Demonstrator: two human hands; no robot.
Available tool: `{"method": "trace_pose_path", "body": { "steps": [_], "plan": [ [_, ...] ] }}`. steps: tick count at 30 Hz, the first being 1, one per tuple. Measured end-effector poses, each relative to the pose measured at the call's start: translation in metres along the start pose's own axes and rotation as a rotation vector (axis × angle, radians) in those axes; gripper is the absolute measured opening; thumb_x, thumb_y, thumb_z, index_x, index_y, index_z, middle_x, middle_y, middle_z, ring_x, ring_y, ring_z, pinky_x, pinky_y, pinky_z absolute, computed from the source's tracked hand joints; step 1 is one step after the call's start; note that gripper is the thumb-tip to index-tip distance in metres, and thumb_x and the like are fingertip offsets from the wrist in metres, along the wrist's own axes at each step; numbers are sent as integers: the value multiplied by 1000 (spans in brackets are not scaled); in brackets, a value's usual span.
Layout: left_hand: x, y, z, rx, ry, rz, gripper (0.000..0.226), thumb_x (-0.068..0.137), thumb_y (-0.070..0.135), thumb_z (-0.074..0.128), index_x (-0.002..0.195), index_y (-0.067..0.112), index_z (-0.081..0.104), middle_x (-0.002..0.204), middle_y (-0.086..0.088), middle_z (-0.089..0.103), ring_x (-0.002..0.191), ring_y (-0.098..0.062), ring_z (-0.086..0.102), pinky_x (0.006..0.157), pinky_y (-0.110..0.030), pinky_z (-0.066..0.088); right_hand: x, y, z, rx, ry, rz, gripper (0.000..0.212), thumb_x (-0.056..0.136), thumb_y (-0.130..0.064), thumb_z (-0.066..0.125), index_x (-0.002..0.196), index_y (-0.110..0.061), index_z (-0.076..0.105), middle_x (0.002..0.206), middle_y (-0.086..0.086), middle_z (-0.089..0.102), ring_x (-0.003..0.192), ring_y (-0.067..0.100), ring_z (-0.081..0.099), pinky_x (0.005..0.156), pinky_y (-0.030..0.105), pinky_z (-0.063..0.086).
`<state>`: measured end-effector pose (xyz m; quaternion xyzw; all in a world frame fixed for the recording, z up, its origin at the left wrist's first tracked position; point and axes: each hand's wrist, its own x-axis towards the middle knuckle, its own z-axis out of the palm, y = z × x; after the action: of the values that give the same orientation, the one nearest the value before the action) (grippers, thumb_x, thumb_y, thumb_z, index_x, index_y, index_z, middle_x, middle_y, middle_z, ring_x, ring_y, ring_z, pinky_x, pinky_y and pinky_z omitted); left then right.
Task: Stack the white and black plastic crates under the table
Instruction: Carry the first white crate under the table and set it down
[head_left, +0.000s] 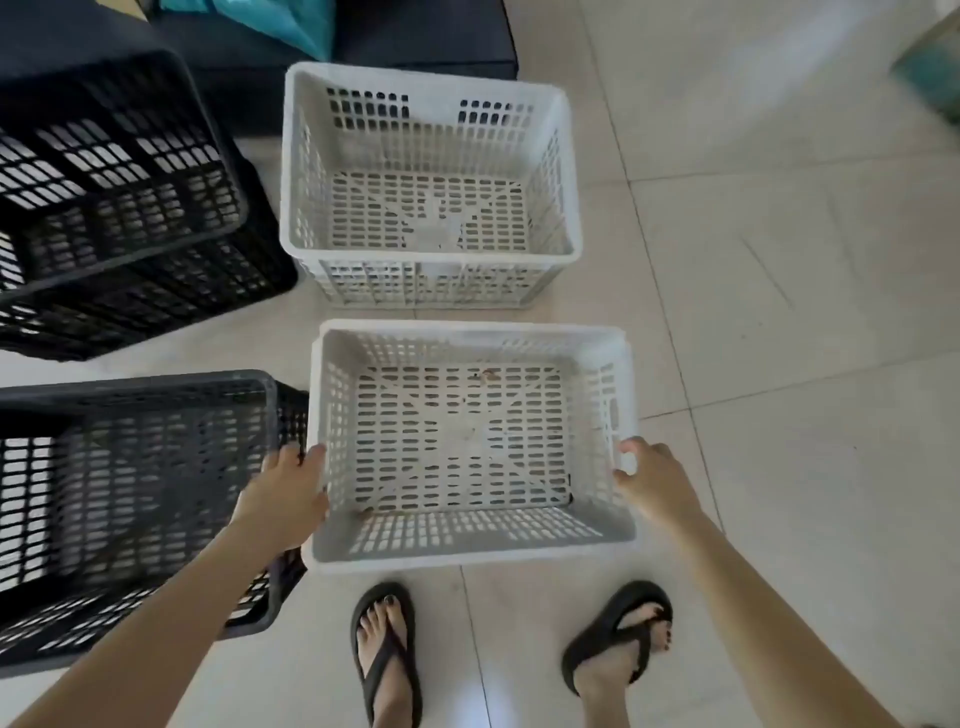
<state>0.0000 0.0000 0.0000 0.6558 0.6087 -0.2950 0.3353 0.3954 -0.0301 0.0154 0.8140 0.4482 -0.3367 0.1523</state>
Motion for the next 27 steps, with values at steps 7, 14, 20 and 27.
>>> {"method": "trace_pose_path", "body": {
  "steps": [7, 14, 20, 27],
  "plan": [
    [65, -5, 25, -112, -16, -108, 58, 96, 16, 45, 149, 12, 23, 145, -20, 28, 133, -40, 36, 107, -44, 40, 56, 21, 47, 30, -50, 125, 43, 92, -27, 53, 133, -25, 43, 137, 11, 35, 111, 33, 55, 92, 43, 51],
    [88, -1, 43, -147, 205, -137, 43, 86, -2, 52, 127, 8, 45, 121, -21, 44, 89, -39, 59, 73, -45, 54, 86, 31, 66, 2, 46, 119, 37, 90, -12, 53, 126, -13, 46, 123, 15, 38, 90, 33, 62, 82, 40, 56],
    [74, 10, 31, -235, 253, -161, 52, 81, -8, 51, 126, 16, 38, 109, -21, 49, 73, -39, 60, 66, -48, 55, 81, 41, 54, -127, 89, 39, 54, 77, 9, 59, 123, -13, 41, 103, 10, 41, 85, 28, 57, 68, 33, 55],
    [9, 42, -12, -186, 230, -170, 52, 79, -10, 51, 122, 15, 37, 86, -13, 50, 61, -27, 54, 54, -37, 43, 41, 64, -13, -166, 32, -15, 28, 85, 9, 44, 95, -16, 38, 93, 5, 43, 73, 22, 50, 59, 27, 40]
  ]
}}
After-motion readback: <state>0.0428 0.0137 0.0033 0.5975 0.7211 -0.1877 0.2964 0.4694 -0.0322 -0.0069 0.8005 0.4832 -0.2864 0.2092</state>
